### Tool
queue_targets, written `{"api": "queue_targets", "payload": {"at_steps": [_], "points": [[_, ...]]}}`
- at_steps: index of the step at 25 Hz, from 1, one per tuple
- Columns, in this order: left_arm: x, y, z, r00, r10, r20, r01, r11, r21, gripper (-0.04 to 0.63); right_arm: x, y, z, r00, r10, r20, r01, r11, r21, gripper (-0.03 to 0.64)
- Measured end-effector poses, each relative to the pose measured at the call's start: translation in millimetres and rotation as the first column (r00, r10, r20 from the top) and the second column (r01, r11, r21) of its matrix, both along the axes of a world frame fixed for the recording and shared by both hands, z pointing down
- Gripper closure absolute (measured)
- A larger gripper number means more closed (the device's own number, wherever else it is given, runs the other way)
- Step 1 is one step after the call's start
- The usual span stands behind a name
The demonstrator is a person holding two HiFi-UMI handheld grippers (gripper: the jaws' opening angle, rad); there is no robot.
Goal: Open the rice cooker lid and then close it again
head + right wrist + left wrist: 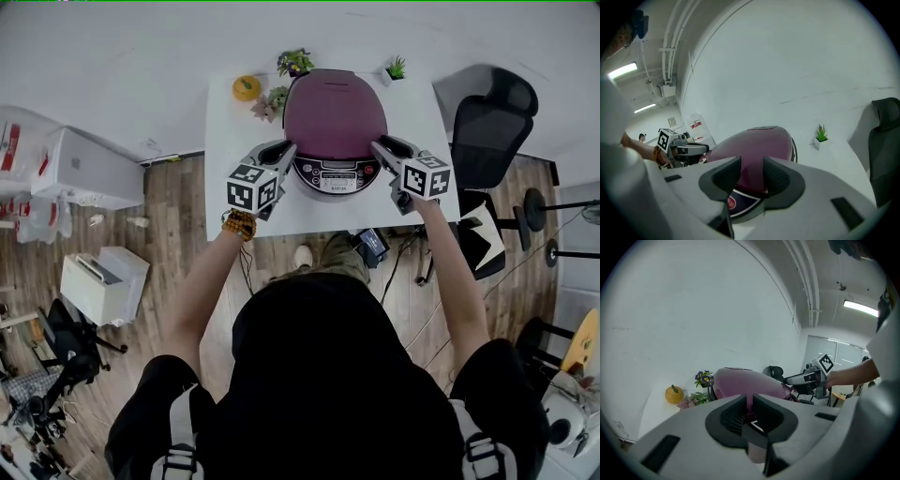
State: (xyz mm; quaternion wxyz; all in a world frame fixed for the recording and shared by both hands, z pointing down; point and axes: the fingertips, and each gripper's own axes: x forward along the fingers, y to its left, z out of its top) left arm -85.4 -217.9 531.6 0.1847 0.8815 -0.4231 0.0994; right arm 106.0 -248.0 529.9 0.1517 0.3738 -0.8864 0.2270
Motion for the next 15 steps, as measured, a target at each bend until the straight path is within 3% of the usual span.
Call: {"api": "queue_targets", "payload": {"at_steps": [15], "points": [[-5, -10, 13, 1.000, -0.019, 0.012, 0.020, 0.999, -0.048, 0.538, -1, 0, 15, 0.994, -0.021, -0.103, 0.022, 1.000, 0.011, 0.486]]}}
